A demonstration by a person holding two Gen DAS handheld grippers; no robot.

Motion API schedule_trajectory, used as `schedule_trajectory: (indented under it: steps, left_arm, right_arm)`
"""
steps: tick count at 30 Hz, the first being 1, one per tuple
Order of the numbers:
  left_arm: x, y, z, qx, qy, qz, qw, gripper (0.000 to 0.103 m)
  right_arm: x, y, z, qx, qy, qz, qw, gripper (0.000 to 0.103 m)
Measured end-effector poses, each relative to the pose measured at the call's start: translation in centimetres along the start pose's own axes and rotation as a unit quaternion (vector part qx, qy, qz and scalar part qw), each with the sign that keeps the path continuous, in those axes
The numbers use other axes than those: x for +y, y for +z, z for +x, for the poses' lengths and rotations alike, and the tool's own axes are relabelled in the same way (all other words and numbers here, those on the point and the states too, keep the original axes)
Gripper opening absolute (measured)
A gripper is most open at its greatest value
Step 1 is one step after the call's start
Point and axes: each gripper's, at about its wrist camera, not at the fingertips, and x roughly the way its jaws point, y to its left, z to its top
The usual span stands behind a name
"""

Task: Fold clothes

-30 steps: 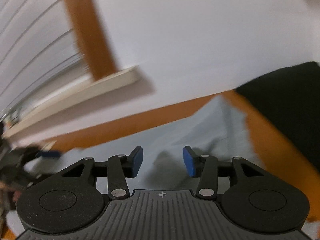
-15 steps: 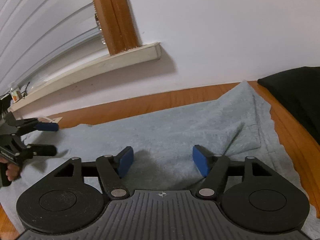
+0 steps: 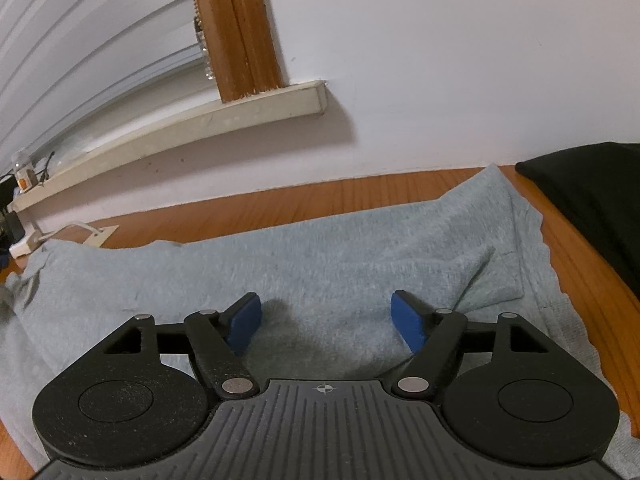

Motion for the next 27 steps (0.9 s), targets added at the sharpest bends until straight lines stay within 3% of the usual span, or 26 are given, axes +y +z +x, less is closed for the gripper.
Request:
schedule_trajectory:
  steps: [9, 10, 11, 14, 21, 24, 27]
  left_arm:
    - [0.1, -1.0, 3.1, 0.038, 0.012, 0.006, 0.9992, 0.067]
    - [0.2, -1.0, 3.1, 0.037, 0.009, 0.002, 0.9993, 0.06]
    - [0.2, -0.9, 3.1, 0.035, 0.007, 0.0, 0.9994, 0.04]
    - [0.0, -0.8, 2.8, 0.024, 0.008, 0.006, 0.9997, 0.009]
    - [0.8, 1.0, -1.7, -0.061, 0.012, -0.016, 0.9979, 0.008]
    - [1.3, 0.5, -1.4, -0.027, 0.008, -0.015, 0.9995, 0.008]
    - [1.1, -0.6, 0.0, 0.019, 0.02, -0.005, 0.9996, 0.016]
  right_arm:
    - [-0.3, 0.0, -0.2, -0.004, 0.01, 0.018, 1.0, 0.071]
    - [-0.3, 0.0, -0.2, -0.005, 0.01, 0.019, 1.0, 0.071]
    - [-0.4, 0.0, -0.2, -0.005, 0.01, 0.021, 1.0, 0.072]
    - [-0.5, -0.1, -0.4, -0.008, 0.015, 0.03, 0.999, 0.072]
    - [-1.2, -0.4, -0.8, -0.019, 0.031, 0.058, 0.998, 0.071]
    - [-1.3, -0.4, -0.8, -0.02, 0.034, 0.064, 0.997, 0.071]
    - [-1.5, -0.5, -0.9, -0.022, 0.037, 0.07, 0.997, 0.071]
